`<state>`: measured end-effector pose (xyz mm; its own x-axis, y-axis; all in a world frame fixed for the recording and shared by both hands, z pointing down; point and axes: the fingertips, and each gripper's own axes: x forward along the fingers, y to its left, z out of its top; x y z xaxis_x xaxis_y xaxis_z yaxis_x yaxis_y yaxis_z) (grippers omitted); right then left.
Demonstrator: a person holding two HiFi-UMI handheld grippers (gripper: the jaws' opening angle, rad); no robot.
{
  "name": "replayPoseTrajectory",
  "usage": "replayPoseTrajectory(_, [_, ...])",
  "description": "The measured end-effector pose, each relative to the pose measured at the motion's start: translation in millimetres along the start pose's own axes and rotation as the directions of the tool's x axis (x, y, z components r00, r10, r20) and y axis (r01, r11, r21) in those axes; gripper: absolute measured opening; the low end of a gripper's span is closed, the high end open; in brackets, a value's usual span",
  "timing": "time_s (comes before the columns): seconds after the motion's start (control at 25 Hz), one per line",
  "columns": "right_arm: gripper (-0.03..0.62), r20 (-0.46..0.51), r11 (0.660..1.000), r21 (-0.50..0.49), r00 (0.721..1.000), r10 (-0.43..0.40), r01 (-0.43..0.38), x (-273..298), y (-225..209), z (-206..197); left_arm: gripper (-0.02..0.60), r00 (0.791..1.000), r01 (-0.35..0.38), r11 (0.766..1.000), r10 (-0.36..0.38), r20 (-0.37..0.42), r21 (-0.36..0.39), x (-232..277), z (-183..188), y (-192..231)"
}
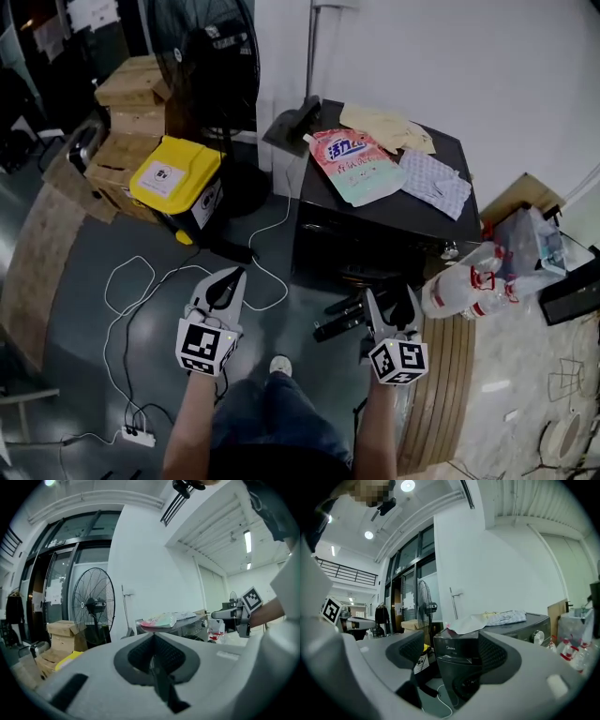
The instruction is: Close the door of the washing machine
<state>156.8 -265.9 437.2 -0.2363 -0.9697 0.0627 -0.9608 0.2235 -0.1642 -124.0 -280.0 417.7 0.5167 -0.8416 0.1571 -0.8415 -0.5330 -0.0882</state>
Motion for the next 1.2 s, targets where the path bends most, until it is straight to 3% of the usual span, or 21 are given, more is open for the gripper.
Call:
replayPoseTrajectory(0.28, [0.35, -0.08, 0.996, 0.022, 0.993, -0.089, 0.091, 24.1, -7.7, -32.8, 0.0, 0.991, 0.126, 0.992, -0.127, -0.045, -0.033, 52.7, -18.7, 2.5])
replayPoseTrajectory(0.52, [0.334, -0.181, 0.971, 0.074, 0.961, -0.211, 0.228, 5.3, -15.4, -99.0, 0.0, 0.965, 0.241, 0.969, -0.246, -0.091, -0.057, 80.4, -48.8, -15.2])
replayPoseTrajectory(0.76, [0.318, -0.3, 0.926, 0.133, 0.905, -0.302, 0.353, -24.8, -15.4, -189.9, 0.0, 0.93, 0.327, 0.941, -0.337, -0.144, -0.087, 91.6, -101.0, -43.5])
replayPoseTrajectory(0.92, [0.302, -0.394, 0.884, 0.167, 0.851, -0.347, 0.438, -42.8, -11.2, -255.6, 0.0, 0.909, 0.357, 0.928, -0.372, -0.188, -0.109, 90.3, -135.9, -59.0])
replayPoseTrajectory(1.2, [0.215, -0.508, 0.817, 0.189, 0.766, -0.393, 0.544, -37.0, -17.2, -334.1, 0.0, 0.9, 0.354, 0.923, -0.381, -0.211, -0.154, 88.2, -170.5, -68.6])
